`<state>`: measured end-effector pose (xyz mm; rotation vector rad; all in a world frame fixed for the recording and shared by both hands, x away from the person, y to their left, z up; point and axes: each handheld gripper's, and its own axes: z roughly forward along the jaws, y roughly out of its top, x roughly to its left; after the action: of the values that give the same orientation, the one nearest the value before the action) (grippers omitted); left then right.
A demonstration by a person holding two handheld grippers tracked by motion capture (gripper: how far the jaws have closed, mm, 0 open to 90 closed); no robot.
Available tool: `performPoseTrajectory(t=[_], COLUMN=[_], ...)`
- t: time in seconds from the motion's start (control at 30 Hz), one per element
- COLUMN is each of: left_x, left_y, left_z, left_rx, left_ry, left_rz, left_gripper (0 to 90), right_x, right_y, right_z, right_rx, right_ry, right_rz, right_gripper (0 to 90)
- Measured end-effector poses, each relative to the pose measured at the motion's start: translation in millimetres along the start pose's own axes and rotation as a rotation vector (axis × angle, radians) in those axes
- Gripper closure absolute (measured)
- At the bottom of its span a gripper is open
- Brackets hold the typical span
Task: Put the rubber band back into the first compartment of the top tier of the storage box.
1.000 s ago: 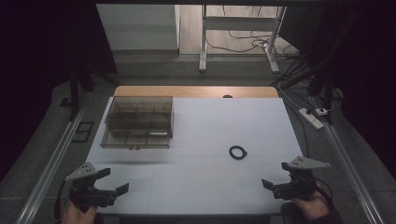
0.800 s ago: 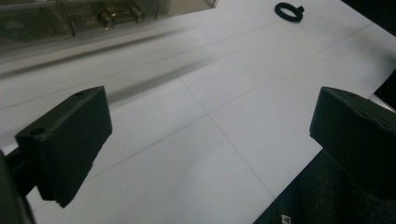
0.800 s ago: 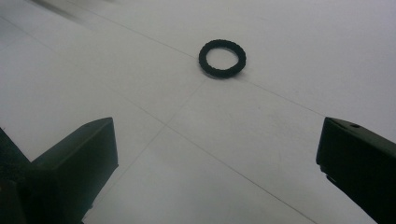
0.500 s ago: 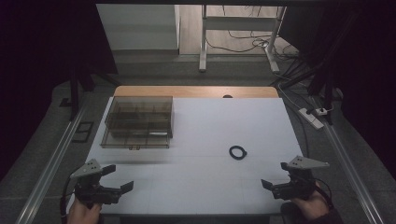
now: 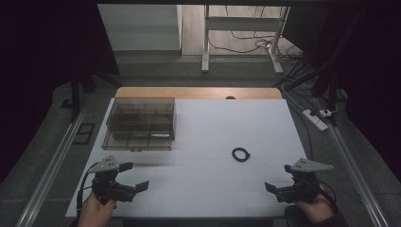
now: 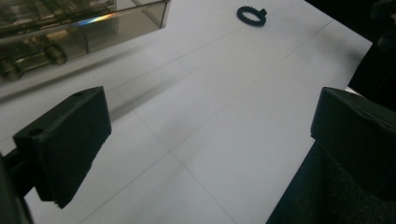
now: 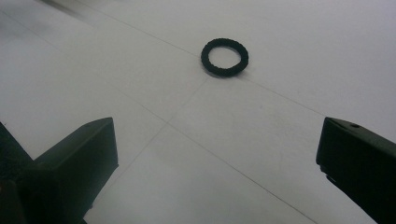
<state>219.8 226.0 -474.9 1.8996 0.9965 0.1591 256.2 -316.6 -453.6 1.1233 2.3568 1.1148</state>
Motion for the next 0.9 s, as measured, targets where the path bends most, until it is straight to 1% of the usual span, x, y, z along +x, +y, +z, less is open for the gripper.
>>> performPoseTrajectory(t=[0.07, 0.1, 0.27, 0.3, 0.37, 0.4, 0.47, 0.5, 0.53, 0.57, 0.67, 0.7, 0.73, 0.77, 0.8, 0.83, 0.9], left_x=[-2.2, -2.2, -7.5, -9.7, -10.8, -13.2, -15.3, -15.3, -17.1, -17.1, -20.3, -20.3, -21.4, -21.4, -22.4, -22.4, -24.0], left_y=[4.0, 4.0, 12.0, 15.4, 17.1, 20.6, 23.9, 23.9, 27.1, 27.1, 32.6, 32.6, 34.9, 34.9, 37.9, 37.9, 41.4], left_z=[7.1, 7.1, 21.3, 27.2, 30.2, 36.1, 42.4, 42.4, 48.9, 48.9, 61.2, 61.2, 66.7, 66.7, 72.2, 72.2, 77.1], left_rx=[0.017, 0.017, 0.052, 0.057, 0.057, 0.063, 0.070, 0.070, 0.081, 0.081, 0.099, 0.099, 0.102, 0.102, 0.110, 0.110, 0.116], left_ry=[0.009, 0.009, 0.011, 0.007, 0.002, -0.002, -0.014, -0.014, -0.017, -0.017, -0.025, -0.025, -0.025, -0.025, -0.036, -0.036, -0.032], left_rz=[0.021, 0.021, 0.036, 0.045, 0.050, 0.063, 0.072, 0.072, 0.081, 0.081, 0.103, 0.103, 0.115, 0.115, 0.123, 0.123, 0.138], left_gripper=[0.0, 0.0, 0.0, 0.0, 0.0, 0.0, 0.0, 0.0, 0.0, 0.0, 0.0, 0.0, 0.0, 0.0, 0.0, 0.0, 0.0], right_x=[0.0, 0.0, 0.3, 0.4, 0.5, 0.7, 0.9, 0.9, 0.4, 0.1, -0.7, -0.7, -0.8, -1.1, -1.2, -1.2, -1.0], right_y=[-0.1, -0.1, -0.2, -0.2, -0.2, -0.2, -0.4, -0.4, -0.7, -0.9, -1.4, -1.4, -1.6, -1.6, -1.7, -1.7, -1.6], right_z=[-0.1, -0.1, -0.4, -0.4, -0.4, -0.4, -0.6, -0.6, -1.1, -1.5, -2.3, -2.3, -2.6, -2.7, -2.7, -2.7, -2.7], right_rx=[0.000, 0.000, -0.001, -0.001, -0.001, -0.001, -0.002, -0.002, -0.005, -0.006, -0.014, -0.014, -0.015, -0.016, -0.016, -0.016, -0.015], right_ry=[0.001, 0.001, 0.002, 0.002, 0.002, 0.000, -0.002, -0.002, -0.002, -0.001, 0.002, 0.002, 0.003, 0.004, 0.003, 0.003, 0.007], right_rz=[0.001, 0.001, -0.002, -0.003, -0.003, -0.005, -0.003, -0.003, 0.000, 0.004, 0.010, 0.010, 0.011, 0.010, 0.009, 0.009, 0.008], right_gripper=[0.0, 0.0, 0.0, 0.0, 0.0, 0.0, 0.0, 0.0, 0.0, 0.0, 0.0, 0.0, 0.0, 0.0, 0.0, 0.0, 0.0])
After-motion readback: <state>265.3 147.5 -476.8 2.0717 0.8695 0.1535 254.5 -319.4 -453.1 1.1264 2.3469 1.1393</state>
